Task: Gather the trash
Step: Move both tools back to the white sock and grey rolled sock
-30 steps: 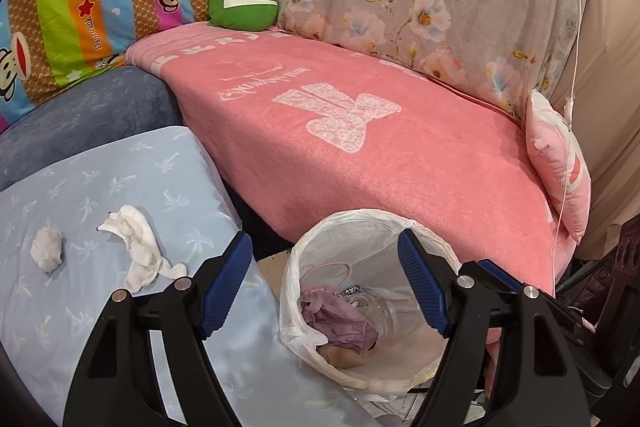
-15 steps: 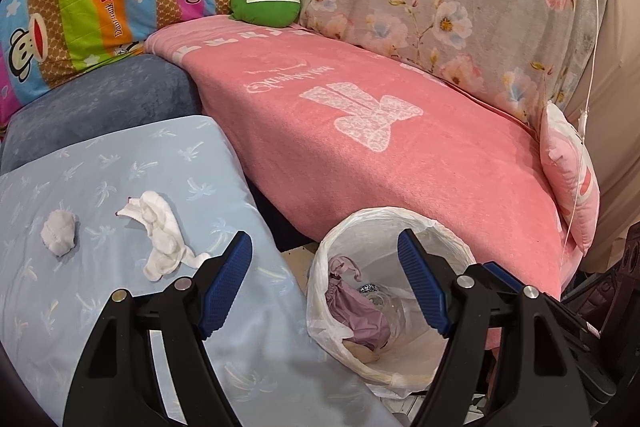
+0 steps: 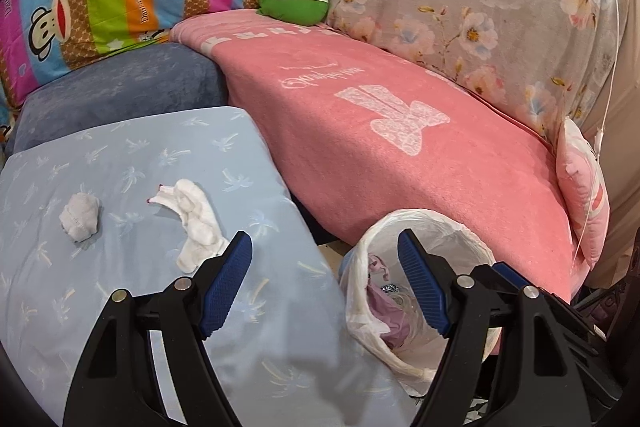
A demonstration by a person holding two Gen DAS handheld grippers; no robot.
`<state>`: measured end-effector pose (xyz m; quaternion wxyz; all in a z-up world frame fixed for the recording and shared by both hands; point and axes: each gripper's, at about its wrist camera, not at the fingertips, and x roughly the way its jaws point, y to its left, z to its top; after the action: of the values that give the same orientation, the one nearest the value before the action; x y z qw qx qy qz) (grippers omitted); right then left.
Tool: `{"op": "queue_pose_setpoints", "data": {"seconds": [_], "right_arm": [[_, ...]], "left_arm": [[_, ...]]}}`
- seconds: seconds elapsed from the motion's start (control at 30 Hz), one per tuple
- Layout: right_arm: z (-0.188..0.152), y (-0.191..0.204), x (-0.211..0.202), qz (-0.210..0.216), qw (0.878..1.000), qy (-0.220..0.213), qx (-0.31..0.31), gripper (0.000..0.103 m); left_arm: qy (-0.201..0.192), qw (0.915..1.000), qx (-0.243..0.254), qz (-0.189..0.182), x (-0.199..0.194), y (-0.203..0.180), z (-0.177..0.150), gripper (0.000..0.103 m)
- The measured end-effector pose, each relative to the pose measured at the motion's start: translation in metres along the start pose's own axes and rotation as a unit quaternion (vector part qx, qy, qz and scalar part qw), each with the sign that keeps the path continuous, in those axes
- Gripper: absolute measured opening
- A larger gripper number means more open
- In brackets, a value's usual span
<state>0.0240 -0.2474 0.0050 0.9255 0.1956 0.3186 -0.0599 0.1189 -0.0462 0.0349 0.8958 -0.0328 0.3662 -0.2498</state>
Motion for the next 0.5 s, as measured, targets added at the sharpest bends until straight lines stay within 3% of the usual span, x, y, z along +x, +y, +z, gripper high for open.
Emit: {"op": "queue_pose_setpoints", "data": {"seconds": [0.5], "right_arm": [[-0.005,0.06,0.031,0.028,0.998,0.029,-0.043,0.04]], "left_arm": [[0.001,0.9979,-0.049,0.042,-0.006,0.06,-0.005,0.076]]}}
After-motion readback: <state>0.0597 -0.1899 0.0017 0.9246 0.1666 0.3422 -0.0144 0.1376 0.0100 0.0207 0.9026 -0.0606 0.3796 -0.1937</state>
